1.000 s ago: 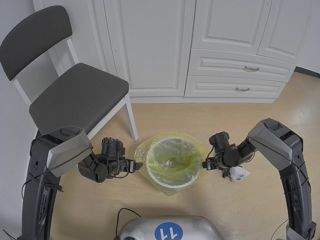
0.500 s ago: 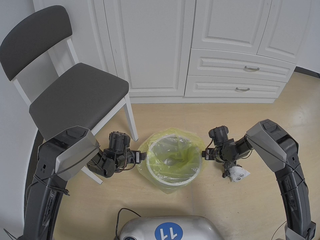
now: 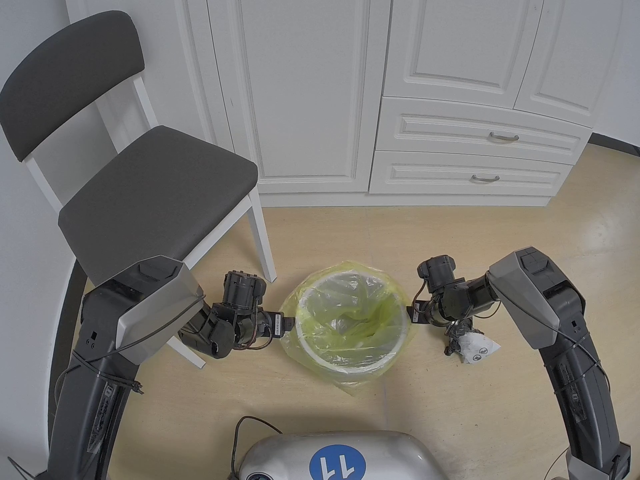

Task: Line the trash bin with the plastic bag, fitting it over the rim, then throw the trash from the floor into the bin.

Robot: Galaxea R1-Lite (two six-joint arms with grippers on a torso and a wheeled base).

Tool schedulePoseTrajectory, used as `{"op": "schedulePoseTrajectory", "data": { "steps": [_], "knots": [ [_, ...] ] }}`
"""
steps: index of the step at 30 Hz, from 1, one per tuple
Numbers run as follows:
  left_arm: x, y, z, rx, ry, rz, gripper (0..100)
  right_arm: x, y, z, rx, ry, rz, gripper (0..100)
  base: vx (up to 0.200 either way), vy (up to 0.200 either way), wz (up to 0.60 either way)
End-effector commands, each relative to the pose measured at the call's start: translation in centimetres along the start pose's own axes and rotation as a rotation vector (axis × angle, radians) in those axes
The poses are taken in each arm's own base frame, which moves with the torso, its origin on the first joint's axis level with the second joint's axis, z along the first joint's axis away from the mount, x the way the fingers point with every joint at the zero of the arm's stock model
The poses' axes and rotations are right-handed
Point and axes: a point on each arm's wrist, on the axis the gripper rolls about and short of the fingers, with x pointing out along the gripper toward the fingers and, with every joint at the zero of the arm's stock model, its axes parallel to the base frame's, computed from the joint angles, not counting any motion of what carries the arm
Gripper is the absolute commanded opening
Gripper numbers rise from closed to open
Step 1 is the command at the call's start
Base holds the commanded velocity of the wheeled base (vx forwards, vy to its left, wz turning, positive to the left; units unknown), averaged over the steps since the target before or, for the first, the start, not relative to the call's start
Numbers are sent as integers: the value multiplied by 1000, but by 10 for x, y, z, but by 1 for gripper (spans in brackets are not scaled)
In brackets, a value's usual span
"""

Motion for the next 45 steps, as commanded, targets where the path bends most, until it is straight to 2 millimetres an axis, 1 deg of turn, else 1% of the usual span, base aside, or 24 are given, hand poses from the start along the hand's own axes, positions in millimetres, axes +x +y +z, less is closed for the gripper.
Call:
{"op": "schedulePoseTrajectory", "data": {
  "steps": [1,4,6,7,17,20,22,24,25,26,27,29,30,31,33,36,40,41,43,45],
  "knots": [
    [-6,0,-2,6,35,3,100,10,-1,-1,-1,36,3,100,0,0,0],
    [-8,0,-3,6,75,6,100,18,-1,-1,6,96,-14,100,0,0,0],
    [-8,0,-4,6,78,6,100,18,-1,-2,7,102,-17,100,0,0,0],
    [-10,1,-4,8,99,10,100,22,-5,-16,-7,195,-52,100,0,0,0],
    [-14,2,-6,7,135,16,100,24,-12,-17,6,229,-33,100,0,0,0],
    [-14,2,-5,9,126,19,100,20,-11,-13,24,224,-34,100,0,0,0],
    [-20,2,-1,8,118,17,100,-6,-9,14,58,176,-13,100,0,0,0],
    [-30,1,6,10,105,11,100,-27,-11,25,66,189,36,100,0,0,0],
    [-34,0,9,9,101,8,100,-35,-12,27,66,202,67,100,0,0,0],
    [-34,0,9,9,101,8,100,-35,-12,27,66,202,67,100,0,0,0],
    [-45,-2,15,25,91,-7,100,-52,-13,30,56,222,116,100,0,0,0],
    [-52,-3,19,40,86,-24,100,-61,-14,30,39,229,122,100,0,0,0],
    [-53,-2,19,42,85,-26,100,-63,-14,30,30,232,123,100,0,0,0],
    [-57,-2,21,47,83,-34,100,-67,-14,27,-2,240,123,100,0,0,0],
    [-58,-1,21,46,83,-34,100,-71,-15,22,-44,261,127,100,0,0,0],
    [-55,2,21,42,83,-28,100,-64,-18,8,-119,300,121,100,0,0,0],
    [-49,8,16,34,93,-21,100,-44,-23,0,-122,316,121,100,0,0,0],
    [-47,11,16,32,82,-25,100,-35,-25,-4,-123,324,115,100,0,0,0],
    [-44,14,15,31,54,-35,100,-26,-23,-2,-111,321,116,100,0,0,0],
    [-42,17,14,28,25,-36,100,-24,-23,6,-97,313,134,100,0,0,0]
  ]
}}
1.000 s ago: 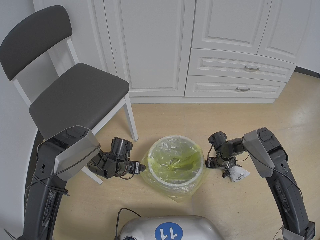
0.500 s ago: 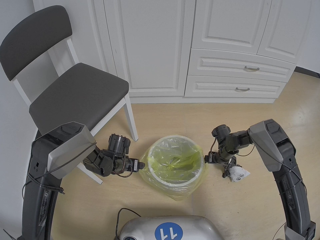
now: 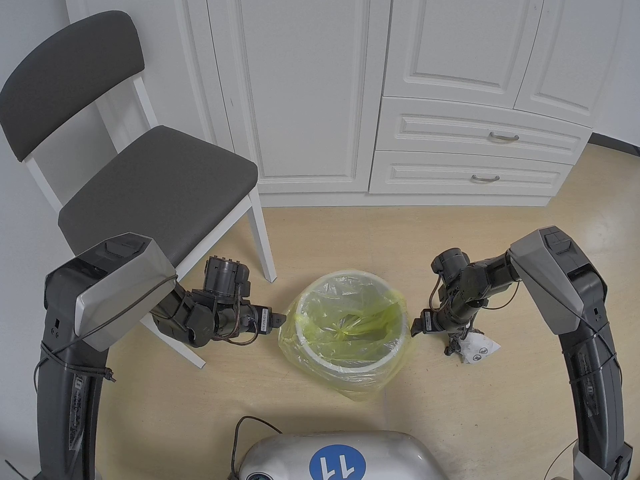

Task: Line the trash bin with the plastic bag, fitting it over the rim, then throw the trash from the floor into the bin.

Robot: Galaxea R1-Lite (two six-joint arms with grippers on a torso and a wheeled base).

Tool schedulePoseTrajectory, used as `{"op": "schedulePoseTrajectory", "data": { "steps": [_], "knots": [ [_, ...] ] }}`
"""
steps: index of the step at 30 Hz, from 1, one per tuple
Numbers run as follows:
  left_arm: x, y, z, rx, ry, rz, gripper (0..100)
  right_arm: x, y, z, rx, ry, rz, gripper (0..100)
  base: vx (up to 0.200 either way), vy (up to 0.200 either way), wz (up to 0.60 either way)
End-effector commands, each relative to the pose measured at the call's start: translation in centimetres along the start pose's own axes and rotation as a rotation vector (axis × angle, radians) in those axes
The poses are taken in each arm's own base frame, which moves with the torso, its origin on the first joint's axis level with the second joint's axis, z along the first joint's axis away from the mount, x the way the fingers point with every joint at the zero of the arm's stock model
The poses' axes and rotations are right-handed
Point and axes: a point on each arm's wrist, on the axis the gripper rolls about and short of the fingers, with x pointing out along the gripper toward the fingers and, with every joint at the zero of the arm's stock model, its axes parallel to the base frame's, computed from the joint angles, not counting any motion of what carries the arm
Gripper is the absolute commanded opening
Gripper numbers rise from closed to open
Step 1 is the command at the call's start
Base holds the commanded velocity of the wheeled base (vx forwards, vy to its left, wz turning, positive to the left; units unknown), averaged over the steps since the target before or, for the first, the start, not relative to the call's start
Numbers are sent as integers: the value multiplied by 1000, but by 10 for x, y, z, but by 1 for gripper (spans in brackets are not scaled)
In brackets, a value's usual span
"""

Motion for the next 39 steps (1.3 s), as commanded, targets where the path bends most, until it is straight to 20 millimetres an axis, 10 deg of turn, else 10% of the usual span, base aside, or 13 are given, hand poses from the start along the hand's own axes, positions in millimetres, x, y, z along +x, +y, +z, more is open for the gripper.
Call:
{"op": "schedulePoseTrajectory", "data": {
  "steps": [1,5,20,39],
  "knots": [
    [6,9,-4,-8,-41,-2,100,16,-3,10,19,3,22,100,0,0,0],
    [5,11,-3,-9,-80,-3,100,59,-4,-1,55,51,-9,100,0,0,0],
    [12,12,-12,-2,-156,-22,100,105,1,9,146,-318,31,100,0,0,0],
    [5,8,-19,24,-241,-145,100,111,-2,10,181,-394,-29,100,0,0,0]
  ]
}}
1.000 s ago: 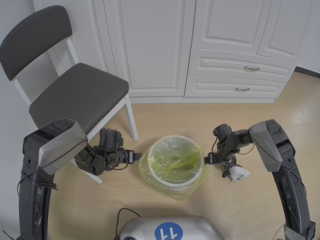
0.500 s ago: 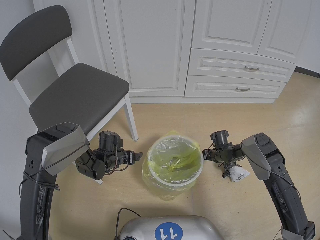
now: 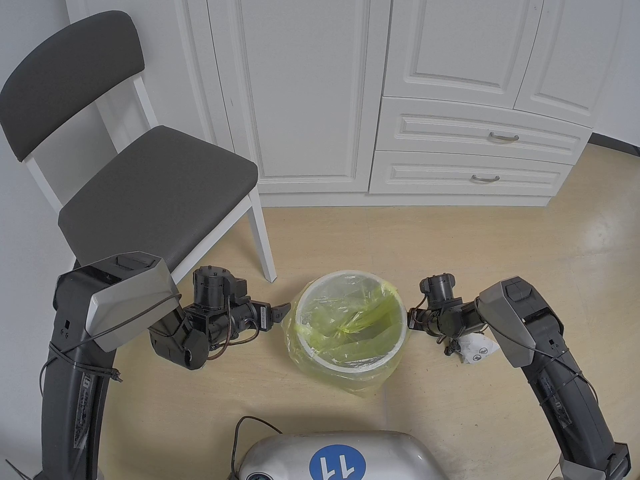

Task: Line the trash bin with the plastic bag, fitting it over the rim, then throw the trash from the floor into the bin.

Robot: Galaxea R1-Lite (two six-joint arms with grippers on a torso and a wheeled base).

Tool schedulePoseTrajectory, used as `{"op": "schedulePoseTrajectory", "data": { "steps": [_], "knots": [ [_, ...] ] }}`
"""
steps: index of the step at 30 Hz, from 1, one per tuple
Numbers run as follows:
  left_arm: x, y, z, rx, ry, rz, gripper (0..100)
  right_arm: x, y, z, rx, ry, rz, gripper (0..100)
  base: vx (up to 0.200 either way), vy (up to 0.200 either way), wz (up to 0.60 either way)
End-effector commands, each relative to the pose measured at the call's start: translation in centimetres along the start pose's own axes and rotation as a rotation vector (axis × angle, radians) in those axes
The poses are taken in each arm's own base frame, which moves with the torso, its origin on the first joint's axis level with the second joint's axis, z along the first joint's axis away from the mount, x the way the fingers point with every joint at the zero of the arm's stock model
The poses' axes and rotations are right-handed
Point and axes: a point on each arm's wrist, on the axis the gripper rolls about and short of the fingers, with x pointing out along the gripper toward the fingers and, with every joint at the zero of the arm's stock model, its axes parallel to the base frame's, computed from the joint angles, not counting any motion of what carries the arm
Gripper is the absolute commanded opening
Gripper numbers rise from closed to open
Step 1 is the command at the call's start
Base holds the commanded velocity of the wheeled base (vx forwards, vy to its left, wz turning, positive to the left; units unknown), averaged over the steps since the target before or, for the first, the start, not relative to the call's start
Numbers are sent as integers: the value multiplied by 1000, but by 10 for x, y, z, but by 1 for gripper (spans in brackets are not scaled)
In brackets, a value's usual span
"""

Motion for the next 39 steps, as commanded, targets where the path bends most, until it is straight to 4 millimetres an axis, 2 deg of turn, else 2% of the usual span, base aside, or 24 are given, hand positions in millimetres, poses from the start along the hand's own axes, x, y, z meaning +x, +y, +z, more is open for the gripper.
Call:
{"op": "schedulePoseTrajectory", "data": {
  "steps": [1,6,10,18,23,24,26,28,35,39],
  "knots": [
    [-2,-2,-8,-1,15,-22,100,1,0,-2,0,1,-6,100,0,0,0],
    [4,1,-26,54,62,-25,100,0,0,-1,2,-6,-18,100,0,0,0],
    [10,5,-32,52,73,-20,100,0,0,-1,6,-8,-24,100,0,0,0],
    [12,2,-33,50,112,-22,100,0,2,-1,6,-9,-25,100,0,0,0],
    [26,-1,-22,46,183,-9,100,0,1,-1,15,-18,-47,100,0,0,0],
    [36,0,-12,58,192,-7,100,0,2,-1,18,-18,-48,100,0,0,0],
    [42,3,-10,71,200,-4,100,0,3,-2,19,-19,-48,100,0,0,0],
    [61,15,-5,112,183,-1,100,0,2,-2,20,-18,-50,100,0,0,0],
    [84,17,9,112,219,-17,100,0,2,-2,32,-19,-58,100,0,0,0],
    [100,27,-2,147,218,-5,100,0,2,-2,32,-20,-61,100,0,0,0]
  ]
}}
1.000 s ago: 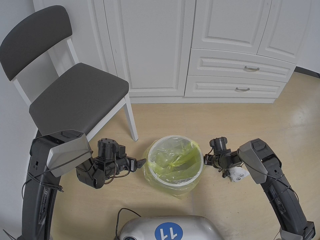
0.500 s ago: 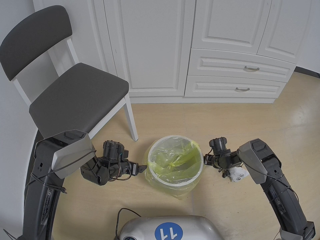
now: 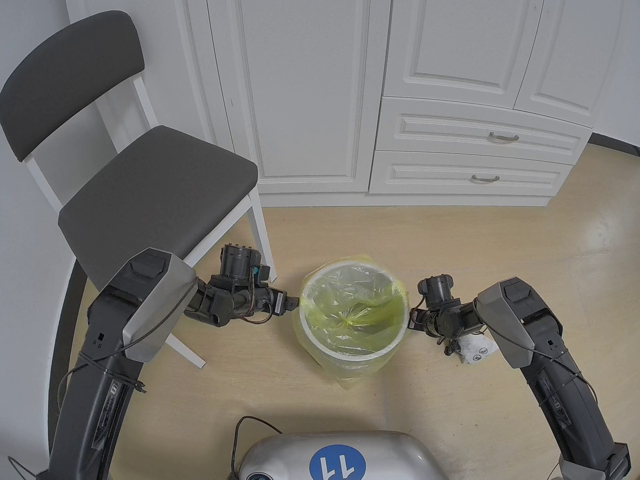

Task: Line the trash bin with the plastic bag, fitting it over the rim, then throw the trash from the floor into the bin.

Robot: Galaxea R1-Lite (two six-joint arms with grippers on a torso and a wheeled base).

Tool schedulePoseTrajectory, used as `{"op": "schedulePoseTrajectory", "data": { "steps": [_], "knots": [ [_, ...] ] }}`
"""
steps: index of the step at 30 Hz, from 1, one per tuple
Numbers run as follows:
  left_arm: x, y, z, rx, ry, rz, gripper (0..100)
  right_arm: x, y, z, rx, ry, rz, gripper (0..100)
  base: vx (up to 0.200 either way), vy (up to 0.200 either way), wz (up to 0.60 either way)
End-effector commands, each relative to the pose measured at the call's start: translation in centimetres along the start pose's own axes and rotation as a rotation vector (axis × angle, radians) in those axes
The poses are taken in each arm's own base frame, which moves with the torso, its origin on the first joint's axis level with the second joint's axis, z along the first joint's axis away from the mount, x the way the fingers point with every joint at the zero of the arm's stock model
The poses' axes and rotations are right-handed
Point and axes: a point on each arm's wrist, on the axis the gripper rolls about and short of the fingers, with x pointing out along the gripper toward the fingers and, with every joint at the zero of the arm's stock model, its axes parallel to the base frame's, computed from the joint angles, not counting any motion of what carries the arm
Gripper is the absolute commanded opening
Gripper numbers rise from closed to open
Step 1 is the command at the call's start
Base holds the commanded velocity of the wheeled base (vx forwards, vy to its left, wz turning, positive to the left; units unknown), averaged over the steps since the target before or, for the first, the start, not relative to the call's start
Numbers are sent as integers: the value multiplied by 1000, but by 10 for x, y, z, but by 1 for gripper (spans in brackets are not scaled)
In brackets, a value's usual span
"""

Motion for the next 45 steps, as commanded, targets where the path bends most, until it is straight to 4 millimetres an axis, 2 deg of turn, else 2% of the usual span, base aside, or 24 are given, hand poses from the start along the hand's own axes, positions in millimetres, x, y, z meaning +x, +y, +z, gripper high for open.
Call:
{"op": "schedulePoseTrajectory", "data": {
  "steps": [1,2,3,5,7,21,32,45],
  "knots": [
    [32,14,-23,28,40,10,100,0,0,0,4,-1,-5,100,0,0,0],
    [41,25,-35,70,49,22,100,-1,1,0,3,-2,-3,100,0,0,0],
    [41,25,-35,70,49,22,100,-1,1,0,3,-2,-3,100,0,0,0],
    [52,28,-52,71,71,22,100,-1,1,0,2,-2,-3,100,0,0,0],
    [55,29,-59,67,83,21,100,-1,1,0,1,-1,-3,100,0,0,0],
    [55,31,-58,24,68,37,100,-1,0,-3,-8,28,-16,100,0,0,0],
    [52,32,-66,-22,161,46,100,-1,-2,-6,-16,60,-30,100,0,0,0],
    [52,33,-67,-23,167,63,100,-1,-2,-6,-23,61,-30,100,0,0,0]
  ]
}}
